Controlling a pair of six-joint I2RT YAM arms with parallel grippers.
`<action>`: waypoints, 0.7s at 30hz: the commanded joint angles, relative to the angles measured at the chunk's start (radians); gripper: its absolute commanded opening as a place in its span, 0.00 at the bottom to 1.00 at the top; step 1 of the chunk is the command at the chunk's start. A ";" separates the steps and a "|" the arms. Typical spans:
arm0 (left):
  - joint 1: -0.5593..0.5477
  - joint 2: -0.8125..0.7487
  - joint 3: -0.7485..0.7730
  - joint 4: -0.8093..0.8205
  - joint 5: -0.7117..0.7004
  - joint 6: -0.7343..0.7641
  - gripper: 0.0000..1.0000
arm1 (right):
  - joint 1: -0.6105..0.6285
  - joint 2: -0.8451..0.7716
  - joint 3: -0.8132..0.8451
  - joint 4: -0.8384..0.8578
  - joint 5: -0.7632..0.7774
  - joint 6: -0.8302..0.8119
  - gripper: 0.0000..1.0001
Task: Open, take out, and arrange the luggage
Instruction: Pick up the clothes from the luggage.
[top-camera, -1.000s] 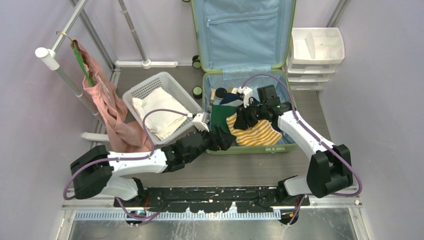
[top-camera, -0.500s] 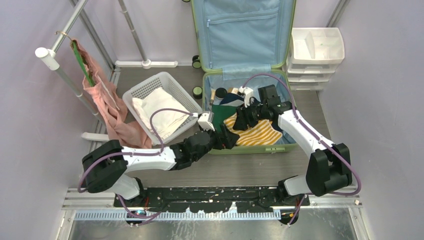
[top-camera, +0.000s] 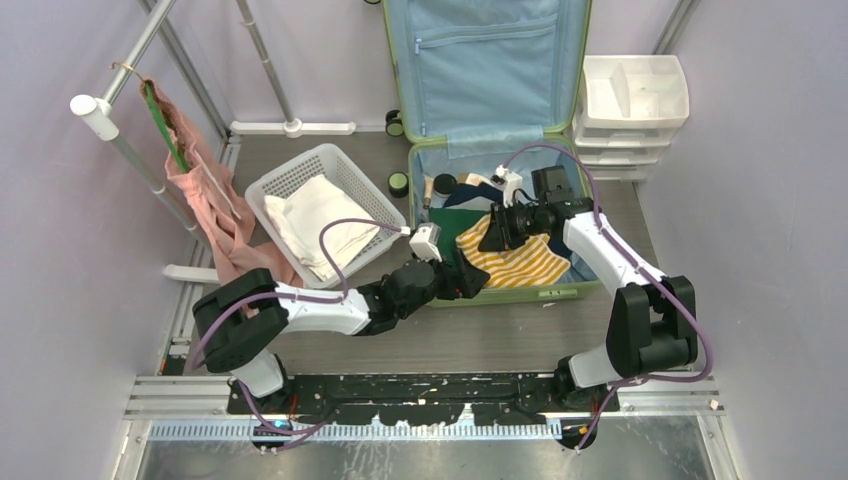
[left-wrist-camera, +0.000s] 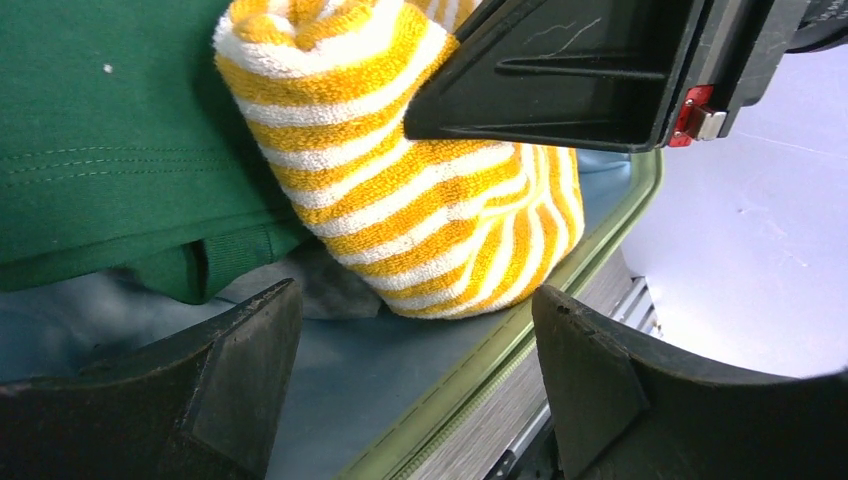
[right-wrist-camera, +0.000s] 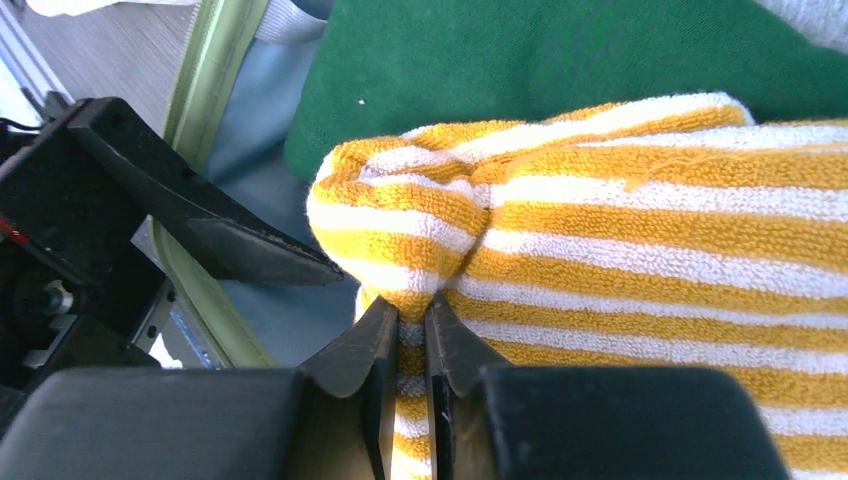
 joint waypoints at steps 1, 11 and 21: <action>0.040 0.068 0.062 0.110 0.048 -0.030 0.84 | -0.030 0.016 0.040 0.002 -0.137 0.029 0.17; 0.039 -0.034 0.038 0.005 -0.045 -0.044 0.81 | -0.080 -0.014 0.037 0.012 -0.290 0.053 0.15; 0.050 -0.032 0.117 -0.051 -0.046 -0.004 0.84 | -0.090 -0.020 0.021 0.058 -0.318 0.105 0.15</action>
